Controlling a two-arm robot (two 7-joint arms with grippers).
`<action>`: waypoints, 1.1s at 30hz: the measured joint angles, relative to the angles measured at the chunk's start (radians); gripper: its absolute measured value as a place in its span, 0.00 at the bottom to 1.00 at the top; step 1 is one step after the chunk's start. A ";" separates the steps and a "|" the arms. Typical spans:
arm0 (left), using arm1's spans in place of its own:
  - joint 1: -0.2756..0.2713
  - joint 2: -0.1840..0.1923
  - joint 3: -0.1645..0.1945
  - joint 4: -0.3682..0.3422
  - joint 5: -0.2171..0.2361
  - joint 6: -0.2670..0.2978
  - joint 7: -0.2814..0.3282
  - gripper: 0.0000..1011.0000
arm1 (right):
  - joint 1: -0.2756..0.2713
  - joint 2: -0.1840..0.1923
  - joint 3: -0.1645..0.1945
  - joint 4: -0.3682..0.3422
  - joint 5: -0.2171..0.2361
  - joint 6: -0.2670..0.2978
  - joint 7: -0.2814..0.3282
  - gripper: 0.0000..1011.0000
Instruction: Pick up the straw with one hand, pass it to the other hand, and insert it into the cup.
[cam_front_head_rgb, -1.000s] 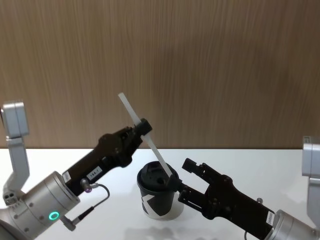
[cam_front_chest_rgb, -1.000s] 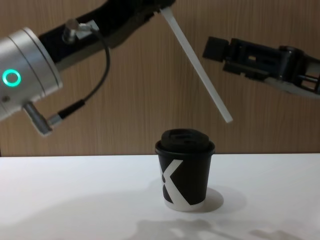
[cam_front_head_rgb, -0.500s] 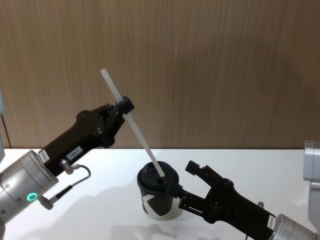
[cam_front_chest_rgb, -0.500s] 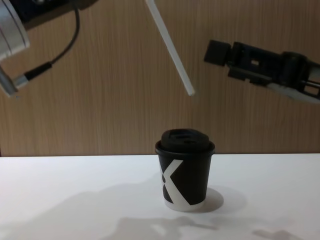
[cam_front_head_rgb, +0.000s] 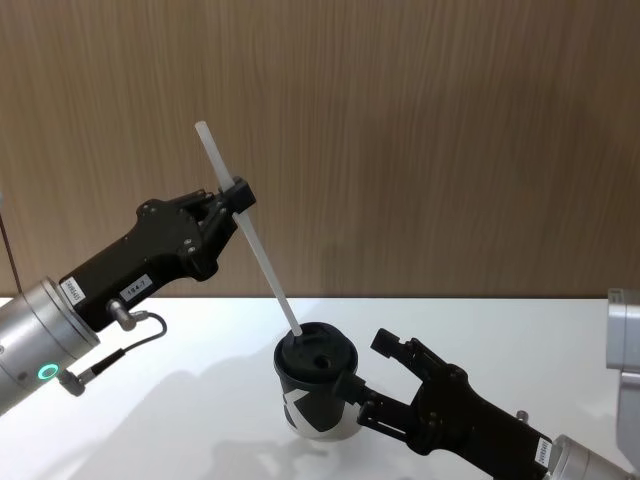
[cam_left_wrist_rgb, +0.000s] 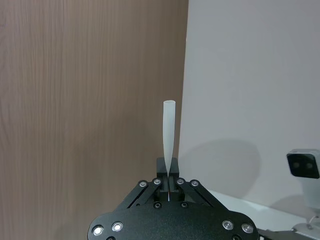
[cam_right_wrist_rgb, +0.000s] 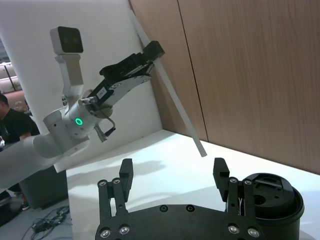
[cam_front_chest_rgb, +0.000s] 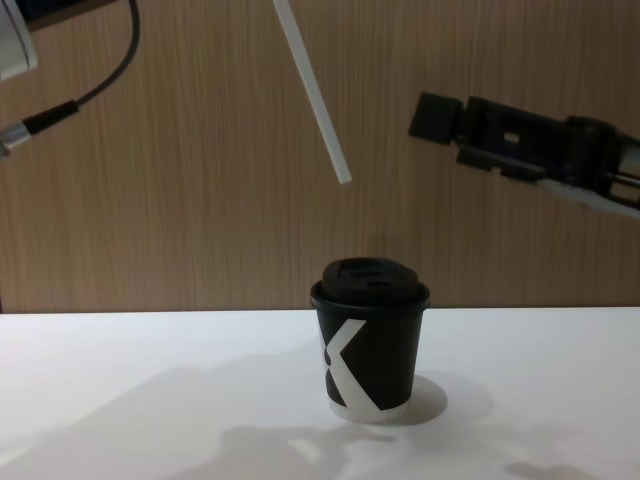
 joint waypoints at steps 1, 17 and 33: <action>-0.003 0.000 0.001 0.002 0.002 0.001 0.000 0.01 | 0.000 0.000 0.000 0.000 0.000 0.000 0.000 0.99; -0.070 -0.019 0.036 0.088 0.067 0.021 -0.006 0.01 | -0.003 0.003 -0.002 -0.001 0.001 -0.002 -0.001 0.99; -0.148 -0.074 0.087 0.196 0.102 0.033 -0.047 0.01 | -0.005 0.005 -0.003 -0.001 0.001 -0.004 -0.002 0.99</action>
